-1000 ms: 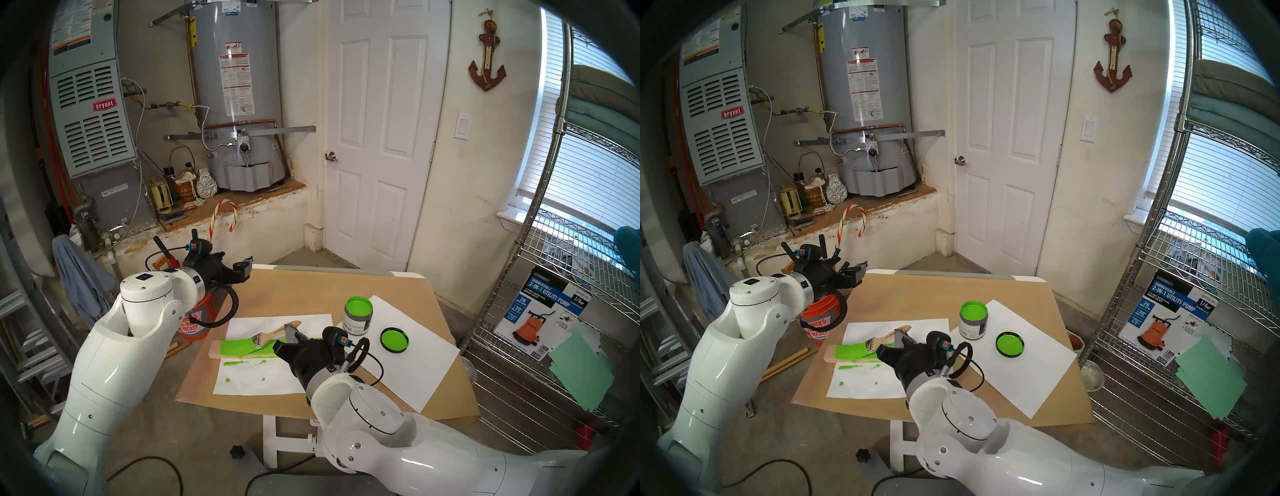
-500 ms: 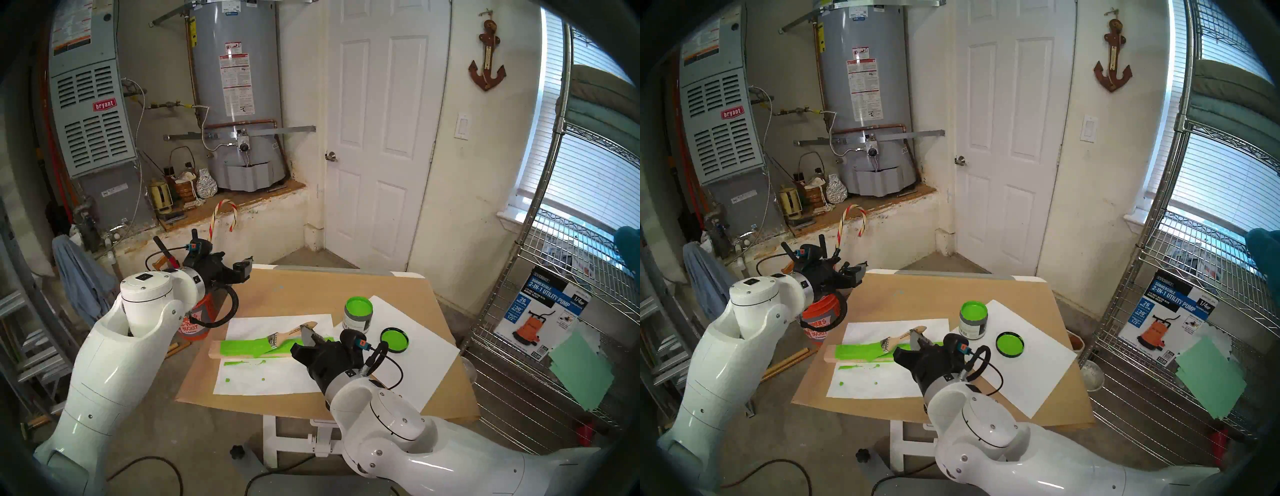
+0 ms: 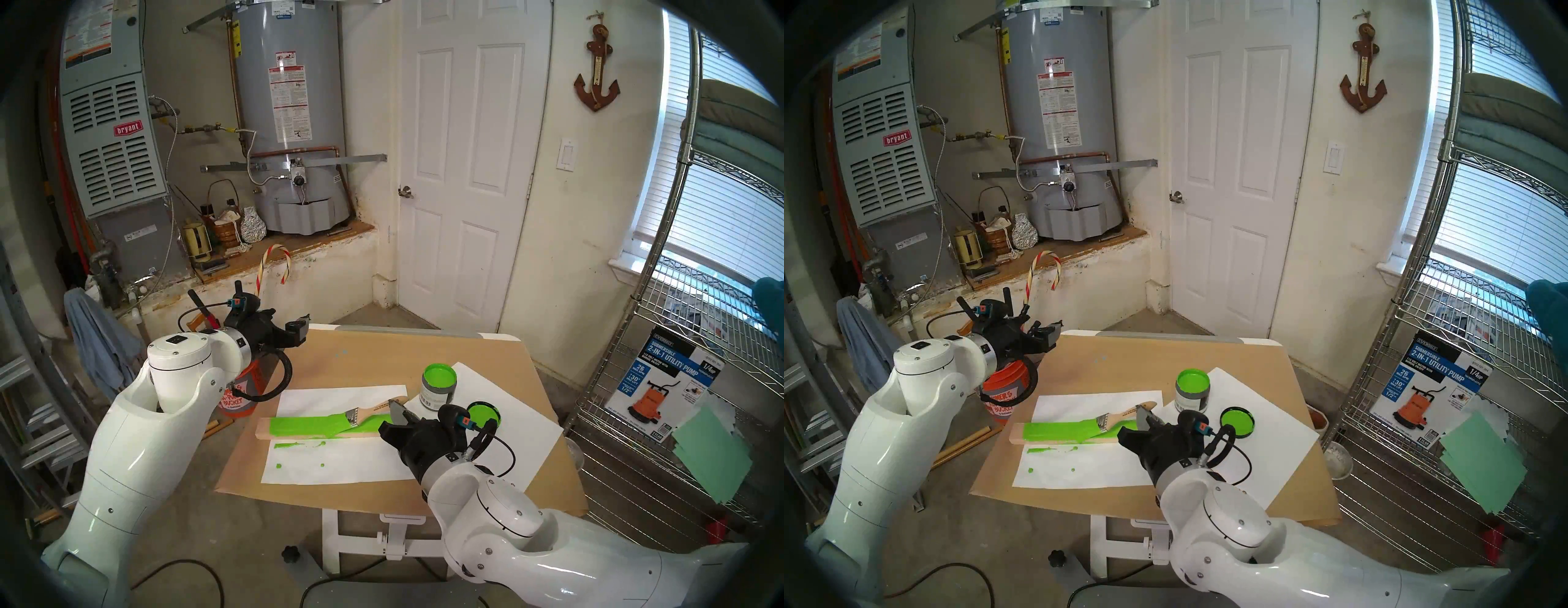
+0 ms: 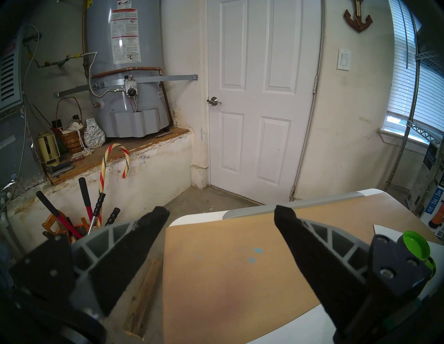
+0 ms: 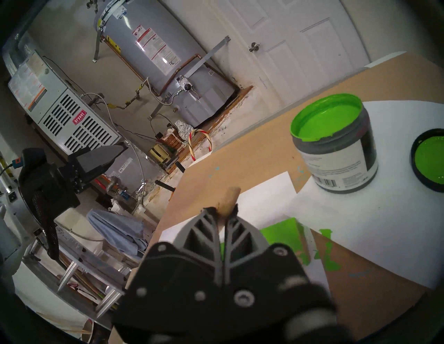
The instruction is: Pick up brush, dip the brush into paint, and paint the wood
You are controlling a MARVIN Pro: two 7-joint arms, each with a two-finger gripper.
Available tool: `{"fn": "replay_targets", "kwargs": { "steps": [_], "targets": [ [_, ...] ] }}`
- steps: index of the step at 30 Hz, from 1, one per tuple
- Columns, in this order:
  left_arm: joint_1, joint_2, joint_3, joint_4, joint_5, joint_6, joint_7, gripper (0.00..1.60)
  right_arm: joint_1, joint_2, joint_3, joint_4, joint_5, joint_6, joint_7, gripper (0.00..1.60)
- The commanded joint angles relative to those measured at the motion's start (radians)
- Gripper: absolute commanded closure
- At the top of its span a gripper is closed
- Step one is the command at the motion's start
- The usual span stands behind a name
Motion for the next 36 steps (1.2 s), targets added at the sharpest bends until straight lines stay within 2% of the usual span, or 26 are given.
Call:
{"fn": "replay_targets", "kwargs": {
  "steps": [1,11,23,36],
  "targets": [
    [-0.009,0.002,-0.009,-0.017,-0.002,-0.002,0.001,0.0,-0.011,0.046,0.022,-0.039,0.011,-0.01,0.015,1.6],
    [-0.009,0.002,-0.009,-0.017,-0.002,-0.002,0.001,0.0,-0.046,0.115,0.064,-0.076,0.044,-0.036,0.031,1.6],
    [-0.009,0.002,-0.009,-0.017,-0.002,-0.002,0.001,0.0,-0.07,0.175,0.096,-0.093,0.058,-0.051,0.046,1.6],
    [-0.009,0.002,-0.009,-0.017,-0.002,-0.002,0.001,0.0,-0.104,0.269,0.143,-0.122,0.07,-0.063,0.054,1.6]
  ]
}}
